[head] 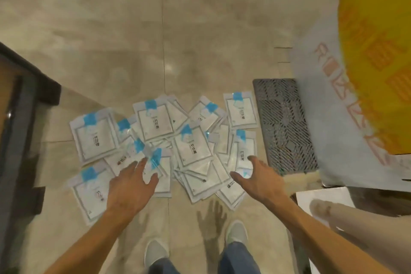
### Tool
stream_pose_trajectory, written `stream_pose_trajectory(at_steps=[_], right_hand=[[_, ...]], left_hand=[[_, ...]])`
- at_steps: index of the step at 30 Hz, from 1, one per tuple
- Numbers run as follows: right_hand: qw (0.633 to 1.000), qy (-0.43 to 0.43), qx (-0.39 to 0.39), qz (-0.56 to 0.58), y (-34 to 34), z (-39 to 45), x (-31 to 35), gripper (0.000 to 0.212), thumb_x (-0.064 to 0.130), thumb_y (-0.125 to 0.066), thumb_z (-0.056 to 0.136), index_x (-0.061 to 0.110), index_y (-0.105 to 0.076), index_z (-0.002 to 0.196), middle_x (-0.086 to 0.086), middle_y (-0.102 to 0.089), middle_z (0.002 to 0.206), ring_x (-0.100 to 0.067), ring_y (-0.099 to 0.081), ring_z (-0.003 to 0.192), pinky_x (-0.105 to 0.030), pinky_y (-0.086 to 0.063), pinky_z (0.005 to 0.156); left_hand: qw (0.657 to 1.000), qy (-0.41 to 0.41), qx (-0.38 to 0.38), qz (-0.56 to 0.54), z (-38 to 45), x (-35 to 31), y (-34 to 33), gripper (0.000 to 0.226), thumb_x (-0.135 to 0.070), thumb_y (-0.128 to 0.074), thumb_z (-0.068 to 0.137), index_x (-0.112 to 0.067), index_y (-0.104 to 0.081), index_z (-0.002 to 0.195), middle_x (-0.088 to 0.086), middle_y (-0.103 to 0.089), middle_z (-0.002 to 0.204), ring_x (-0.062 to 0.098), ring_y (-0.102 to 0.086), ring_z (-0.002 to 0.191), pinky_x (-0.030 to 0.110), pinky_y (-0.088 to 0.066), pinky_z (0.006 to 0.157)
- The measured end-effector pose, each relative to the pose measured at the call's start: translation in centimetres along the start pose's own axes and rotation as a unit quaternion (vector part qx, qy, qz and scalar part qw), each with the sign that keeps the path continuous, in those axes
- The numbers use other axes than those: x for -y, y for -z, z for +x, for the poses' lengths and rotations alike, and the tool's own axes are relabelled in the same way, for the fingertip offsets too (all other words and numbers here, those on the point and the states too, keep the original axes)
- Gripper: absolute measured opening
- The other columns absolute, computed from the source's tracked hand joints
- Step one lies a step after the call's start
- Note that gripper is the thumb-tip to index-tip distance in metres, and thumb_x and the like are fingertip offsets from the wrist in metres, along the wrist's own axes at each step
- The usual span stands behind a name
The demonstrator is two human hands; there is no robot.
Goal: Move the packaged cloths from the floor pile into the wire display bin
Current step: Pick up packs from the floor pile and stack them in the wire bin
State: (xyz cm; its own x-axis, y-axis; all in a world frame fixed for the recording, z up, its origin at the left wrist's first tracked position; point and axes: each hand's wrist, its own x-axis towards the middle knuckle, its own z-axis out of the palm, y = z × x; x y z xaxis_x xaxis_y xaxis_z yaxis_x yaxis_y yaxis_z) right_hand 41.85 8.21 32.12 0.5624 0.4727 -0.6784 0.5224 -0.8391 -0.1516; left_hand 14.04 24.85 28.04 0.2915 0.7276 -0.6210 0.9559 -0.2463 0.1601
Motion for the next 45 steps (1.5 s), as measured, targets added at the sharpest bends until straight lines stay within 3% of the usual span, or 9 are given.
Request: stream_pose_trajectory(at_steps=[11,15,19,25,31,37,39,41,45], right_hand=[[0.984,0.012,0.020,0.177,-21.3,27.0,-3.3,0.099,0.067,-0.075,0.079,0.014,-0.036,0.152,-0.011,-0.055,0.147,-0.029,-0.056,0.131,-0.035,-0.046,0.099],[0.971,0.006,0.026,0.236,-27.3,31.1,-3.4,0.106,0.054,-0.089,0.071,0.007,-0.033,0.147,-0.010,-0.058,0.135,-0.025,-0.058,0.122,-0.030,-0.045,0.090],[0.960,0.020,-0.030,0.278,-30.0,32.1,-3.4,0.101,0.047,-0.095,0.065,0.011,-0.035,0.138,-0.002,-0.058,0.116,-0.023,-0.061,0.111,-0.042,-0.053,0.098],[0.965,0.033,-0.046,0.256,-30.7,32.5,-4.0,0.062,0.042,-0.096,0.067,0.014,-0.051,0.102,0.000,-0.062,0.089,-0.024,-0.063,0.082,-0.047,-0.055,0.080],[0.946,0.010,-0.070,0.316,-30.8,32.2,-5.3,0.039,0.015,-0.090,0.076,0.015,-0.054,0.089,0.004,-0.056,0.080,-0.009,-0.051,0.068,-0.028,-0.046,0.065],[0.893,-0.069,-0.019,0.445,-29.5,32.0,-7.7,0.026,0.001,-0.077,0.088,0.014,-0.058,0.076,-0.005,-0.063,0.078,-0.018,-0.059,0.069,-0.024,-0.053,0.065],[0.875,-0.094,-0.015,0.475,-28.9,32.0,-8.8,0.025,0.000,-0.071,0.092,0.015,-0.054,0.081,-0.007,-0.059,0.081,-0.022,-0.057,0.073,-0.032,-0.050,0.068],[0.853,-0.115,-0.013,0.508,-28.6,31.9,-10.0,0.022,0.003,-0.066,0.095,0.017,-0.052,0.088,-0.009,-0.058,0.087,-0.025,-0.054,0.081,-0.038,-0.046,0.071],[0.800,-0.125,0.004,0.587,-27.7,31.0,-11.7,0.028,0.002,-0.067,0.087,0.011,-0.062,0.113,-0.007,-0.066,0.087,-0.024,-0.061,0.077,-0.035,-0.048,0.067]], left_hand=[[0.993,0.009,0.036,-0.115,28.5,-1.9,-22.5,0.094,-0.076,-0.060,0.083,-0.015,-0.040,0.152,0.013,-0.051,0.150,0.034,-0.049,0.137,0.049,-0.041,0.112],[0.981,0.071,0.042,-0.173,33.8,-3.7,-26.3,0.141,-0.097,-0.065,0.046,-0.001,-0.041,0.146,0.020,-0.055,0.143,0.040,-0.054,0.130,0.052,-0.047,0.107],[0.979,0.104,0.017,-0.175,36.0,-3.6,-28.1,0.151,-0.098,-0.069,0.026,-0.006,-0.045,0.143,0.016,-0.056,0.140,0.038,-0.052,0.131,0.051,-0.045,0.108],[0.987,0.122,0.019,-0.106,36.7,-3.3,-28.3,0.115,-0.083,-0.079,0.054,-0.005,-0.054,0.134,0.019,-0.059,0.136,0.041,-0.052,0.129,0.053,-0.044,0.108],[0.989,0.126,0.049,-0.065,35.5,-3.3,-29.0,0.113,-0.088,-0.073,0.054,-0.010,-0.057,0.134,0.016,-0.058,0.134,0.040,-0.052,0.128,0.054,-0.043,0.106],[0.973,0.132,0.021,-0.189,33.4,-3.0,-29.7,0.073,-0.066,-0.081,0.062,-0.015,-0.068,0.112,0.013,-0.065,0.123,0.035,-0.059,0.118,0.052,-0.049,0.102],[0.947,0.119,0.000,-0.300,32.3,-2.7,-29.8,0.035,-0.042,-0.084,0.078,-0.016,-0.065,0.091,0.011,-0.069,0.111,0.034,-0.065,0.106,0.048,-0.052,0.100],[0.903,0.135,-0.020,-0.408,31.1,-1.9,-29.2,0.018,-0.022,-0.079,0.089,-0.015,-0.064,0.097,0.005,-0.065,0.106,0.025,-0.062,0.096,0.033,-0.052,0.093],[0.845,0.142,-0.038,-0.514,28.6,0.5,-28.1,0.029,-0.010,-0.073,0.092,-0.014,-0.058,0.116,0.003,-0.064,0.102,0.017,-0.062,0.088,0.026,-0.049,0.065]])
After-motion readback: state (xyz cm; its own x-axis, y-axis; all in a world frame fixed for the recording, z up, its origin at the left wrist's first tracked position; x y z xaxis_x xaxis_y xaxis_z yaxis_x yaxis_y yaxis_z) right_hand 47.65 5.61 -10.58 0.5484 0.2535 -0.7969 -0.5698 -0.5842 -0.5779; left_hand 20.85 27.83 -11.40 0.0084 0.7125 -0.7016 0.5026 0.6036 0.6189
